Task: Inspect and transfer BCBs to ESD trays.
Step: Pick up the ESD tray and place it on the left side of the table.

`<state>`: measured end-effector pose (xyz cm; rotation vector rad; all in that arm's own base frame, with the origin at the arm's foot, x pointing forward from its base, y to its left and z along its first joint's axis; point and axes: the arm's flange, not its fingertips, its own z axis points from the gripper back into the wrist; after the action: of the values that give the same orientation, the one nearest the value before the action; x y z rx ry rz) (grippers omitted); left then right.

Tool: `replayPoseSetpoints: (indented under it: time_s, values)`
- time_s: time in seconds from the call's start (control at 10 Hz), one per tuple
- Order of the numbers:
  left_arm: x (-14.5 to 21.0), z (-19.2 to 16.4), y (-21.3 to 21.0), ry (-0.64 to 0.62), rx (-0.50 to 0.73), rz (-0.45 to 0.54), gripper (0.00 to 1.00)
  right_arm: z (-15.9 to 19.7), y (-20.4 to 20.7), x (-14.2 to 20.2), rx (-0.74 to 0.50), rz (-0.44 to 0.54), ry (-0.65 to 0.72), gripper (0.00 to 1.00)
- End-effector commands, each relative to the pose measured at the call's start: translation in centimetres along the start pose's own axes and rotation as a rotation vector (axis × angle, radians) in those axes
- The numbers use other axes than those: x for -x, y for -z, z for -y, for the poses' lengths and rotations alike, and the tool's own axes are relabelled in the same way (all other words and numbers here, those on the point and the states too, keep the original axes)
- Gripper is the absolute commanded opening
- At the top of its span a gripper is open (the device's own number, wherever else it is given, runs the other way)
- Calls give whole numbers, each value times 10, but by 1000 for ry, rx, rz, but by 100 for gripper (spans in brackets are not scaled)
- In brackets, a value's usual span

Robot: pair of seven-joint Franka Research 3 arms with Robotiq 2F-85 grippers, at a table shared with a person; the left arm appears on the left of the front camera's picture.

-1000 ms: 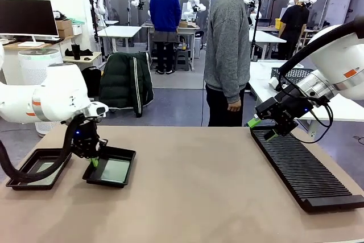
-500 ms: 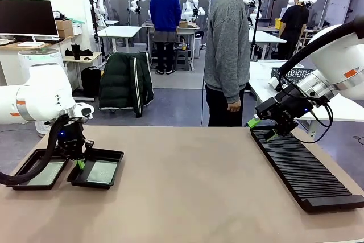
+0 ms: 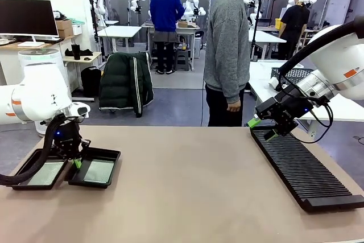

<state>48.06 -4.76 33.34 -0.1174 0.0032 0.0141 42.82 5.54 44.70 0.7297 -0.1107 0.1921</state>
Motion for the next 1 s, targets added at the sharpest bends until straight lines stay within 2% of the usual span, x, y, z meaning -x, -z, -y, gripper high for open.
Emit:
replayPoseSetpoints:
  time_s: [0.0, 0.1, 0.8, 0.9]
  values:
    - [7, -8, 1, 20, 32, 17, 3, -1, 0, 1, -5, -1, 1, 100]
    - [0, 0, 0, 0, 0, 0, 3, -1, 0, 1, -5, -1, 1, 100]
    - [0, 0, 0, -2, -1, 0, 5, -1, 0, 1, -5, -1, 1, 100]
    - [1, 3, 1, 5, -13, -1, 47, -1, 0, 1, -5, -1, 1, 100]
